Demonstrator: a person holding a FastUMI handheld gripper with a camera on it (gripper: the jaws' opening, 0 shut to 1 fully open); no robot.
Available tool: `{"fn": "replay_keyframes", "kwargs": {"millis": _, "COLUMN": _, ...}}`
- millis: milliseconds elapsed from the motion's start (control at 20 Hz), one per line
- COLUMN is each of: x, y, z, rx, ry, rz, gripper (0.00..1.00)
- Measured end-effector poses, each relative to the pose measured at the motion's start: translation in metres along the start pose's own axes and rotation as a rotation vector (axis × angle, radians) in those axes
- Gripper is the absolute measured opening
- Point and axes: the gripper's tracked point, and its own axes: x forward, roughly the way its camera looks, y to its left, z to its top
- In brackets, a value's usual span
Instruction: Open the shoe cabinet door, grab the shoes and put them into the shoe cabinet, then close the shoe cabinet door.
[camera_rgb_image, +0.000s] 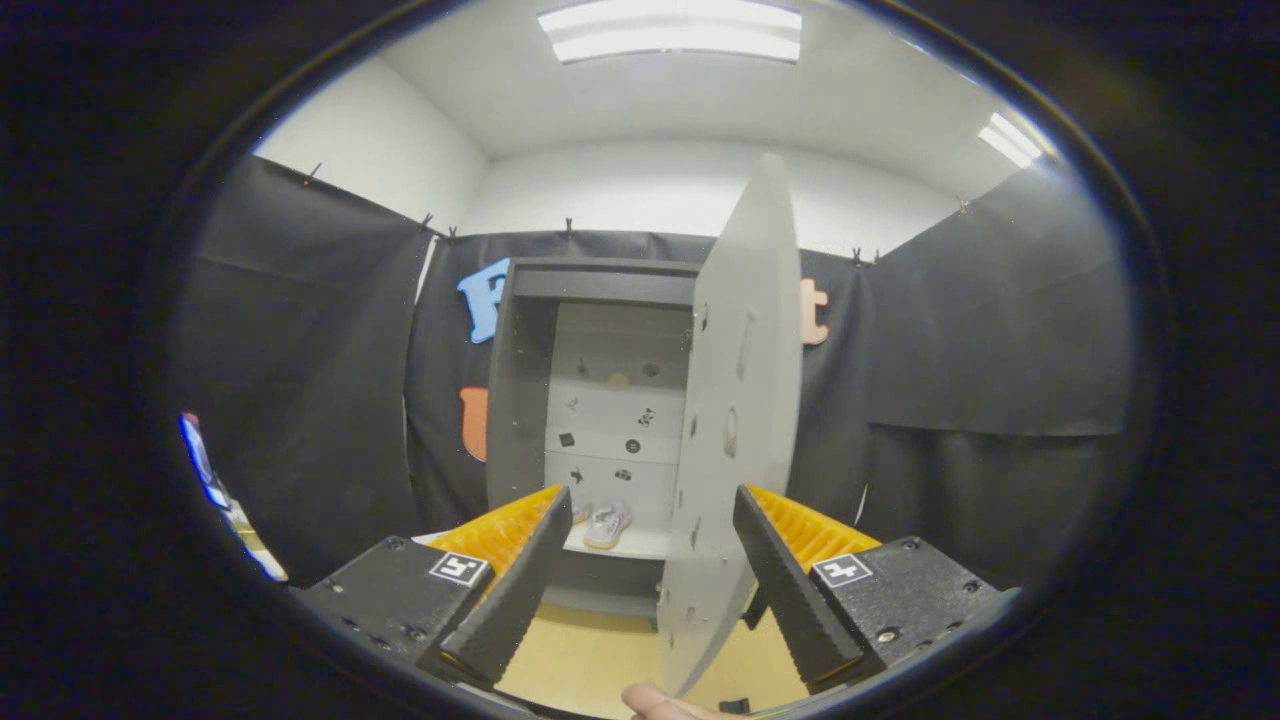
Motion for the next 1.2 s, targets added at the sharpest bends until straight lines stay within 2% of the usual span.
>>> {"fn": "replay_keyframes", "kwargs": {"millis": 300, "x": -0.026, "y": -0.087, "z": -0.018, "rx": 0.008, "ry": 0.023, "rz": -0.066, "gripper": 1.00}}
{"fn": "replay_keyframes", "kwargs": {"millis": 600, "x": 0.003, "y": -0.146, "z": -0.058, "rx": -0.013, "ry": 0.070, "rz": -0.087, "gripper": 1.00}}
{"fn": "replay_keyframes", "kwargs": {"millis": 800, "x": 0.036, "y": -0.166, "z": -0.102, "rx": 0.031, "ry": 0.159, "rz": -0.079, "gripper": 1.00}}
{"fn": "replay_keyframes", "kwargs": {"millis": 950, "x": 0.056, "y": -0.176, "z": -0.122, "rx": 0.077, "ry": 0.176, "rz": -0.074, "gripper": 1.00}}
{"fn": "replay_keyframes", "kwargs": {"millis": 1200, "x": 0.079, "y": -0.144, "z": -0.143, "rx": 0.139, "ry": 0.193, "rz": 0.007, "gripper": 1.00}}
